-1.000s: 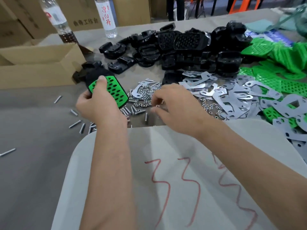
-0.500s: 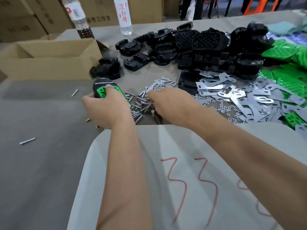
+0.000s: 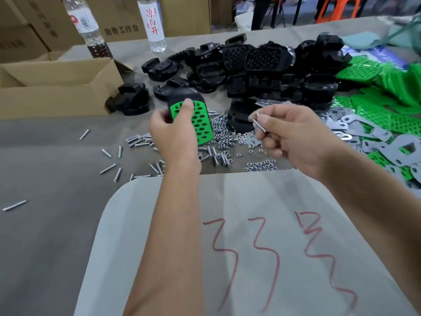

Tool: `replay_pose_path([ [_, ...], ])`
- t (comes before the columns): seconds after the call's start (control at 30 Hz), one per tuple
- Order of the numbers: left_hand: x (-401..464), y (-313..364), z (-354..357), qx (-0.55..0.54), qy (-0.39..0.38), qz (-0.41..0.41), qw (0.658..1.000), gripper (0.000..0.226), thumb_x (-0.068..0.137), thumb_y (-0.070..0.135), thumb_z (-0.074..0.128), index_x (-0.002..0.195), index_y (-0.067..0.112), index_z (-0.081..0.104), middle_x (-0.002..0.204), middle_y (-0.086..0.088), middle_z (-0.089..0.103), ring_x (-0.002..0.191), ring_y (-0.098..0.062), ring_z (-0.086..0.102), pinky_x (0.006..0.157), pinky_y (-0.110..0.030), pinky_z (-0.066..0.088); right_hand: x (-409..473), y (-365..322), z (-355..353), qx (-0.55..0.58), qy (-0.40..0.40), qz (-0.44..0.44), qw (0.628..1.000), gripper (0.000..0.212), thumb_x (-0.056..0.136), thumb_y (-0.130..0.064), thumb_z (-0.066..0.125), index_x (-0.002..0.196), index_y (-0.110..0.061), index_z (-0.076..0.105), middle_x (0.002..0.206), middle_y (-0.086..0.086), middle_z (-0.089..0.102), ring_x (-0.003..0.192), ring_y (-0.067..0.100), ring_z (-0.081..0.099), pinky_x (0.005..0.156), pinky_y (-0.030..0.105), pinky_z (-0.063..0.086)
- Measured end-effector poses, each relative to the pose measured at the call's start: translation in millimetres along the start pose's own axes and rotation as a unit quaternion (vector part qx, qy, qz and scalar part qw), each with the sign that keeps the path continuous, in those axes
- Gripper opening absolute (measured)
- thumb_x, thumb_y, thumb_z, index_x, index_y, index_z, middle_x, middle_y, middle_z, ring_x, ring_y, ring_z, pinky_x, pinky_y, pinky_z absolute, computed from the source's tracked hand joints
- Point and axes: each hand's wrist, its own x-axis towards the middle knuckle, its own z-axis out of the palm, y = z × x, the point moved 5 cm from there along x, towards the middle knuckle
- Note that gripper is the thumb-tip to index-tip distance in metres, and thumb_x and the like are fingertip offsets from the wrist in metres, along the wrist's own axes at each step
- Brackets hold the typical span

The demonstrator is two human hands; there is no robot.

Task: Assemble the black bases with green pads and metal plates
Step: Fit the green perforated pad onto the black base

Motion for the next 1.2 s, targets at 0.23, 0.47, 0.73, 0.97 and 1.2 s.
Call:
replay_pose_path([
  [0.23,-47.4,-22.4,49.9,0.009,-0.208,-0.132,0.969,0.010,0.091,0.009,0.070,0.099,0.009,0.065,0.090,-0.012,0.077,0.075,-0.027,0.076,0.054,-0.034,0.058,-19.1,9.4,-41.2,-0.090,0.110,-0.075,0.987,0.019,0.101,-0.007,0.064,0.097,-0.019,0.079,0.070,-0.010,0.067,0.056,0.006,0.054,0.055,0.016,0.044],
  [0.47,-55.8,-27.9,56.7,0.084,-0.237,-0.105,0.962,0.010,0.089,0.009,0.069,0.099,0.011,0.066,0.096,-0.012,0.075,0.083,-0.027,0.070,0.067,-0.045,0.062,-20.4,0.2,-51.2,-0.259,0.196,-0.195,0.925,0.021,0.096,-0.009,0.070,0.106,-0.026,0.077,0.079,-0.010,0.060,0.068,0.000,0.050,0.067,0.017,0.041],
  [0.73,-59.0,-30.4,60.4,0.143,-0.250,-0.067,0.955,0.009,0.087,0.009,0.072,0.095,0.005,0.072,0.096,-0.016,0.078,0.089,-0.035,0.074,0.075,-0.049,0.062,-21.3,1.7,-45.9,-0.129,0.180,-0.213,0.952,0.021,0.092,-0.002,0.072,0.095,-0.022,0.077,0.075,-0.002,0.075,0.065,0.011,0.067,0.062,0.020,0.053],
  [0.97,-64.0,-31.8,64.9,0.156,-0.274,-0.027,0.948,0.008,0.086,0.016,0.073,0.079,0.013,0.073,0.078,-0.005,0.073,0.075,-0.023,0.069,0.071,-0.047,0.060,-21.7,-1.0,-42.2,-0.144,0.194,-0.228,0.943,0.007,0.085,-0.008,0.083,0.086,-0.014,0.080,0.077,-0.002,0.076,0.066,0.005,0.065,0.066,0.020,0.051],
  [1.2,-62.2,-27.9,59.3,0.115,-0.237,-0.062,0.963,0.030,0.095,0.011,0.060,0.068,0.016,0.072,0.074,-0.003,0.072,0.075,-0.019,0.068,0.076,-0.039,0.053,-15.8,-1.2,-52.0,-0.243,0.163,-0.184,0.938,0.013,0.087,-0.009,0.082,0.081,-0.019,0.077,0.068,-0.008,0.067,0.059,0.002,0.052,0.061,0.018,0.047],
])
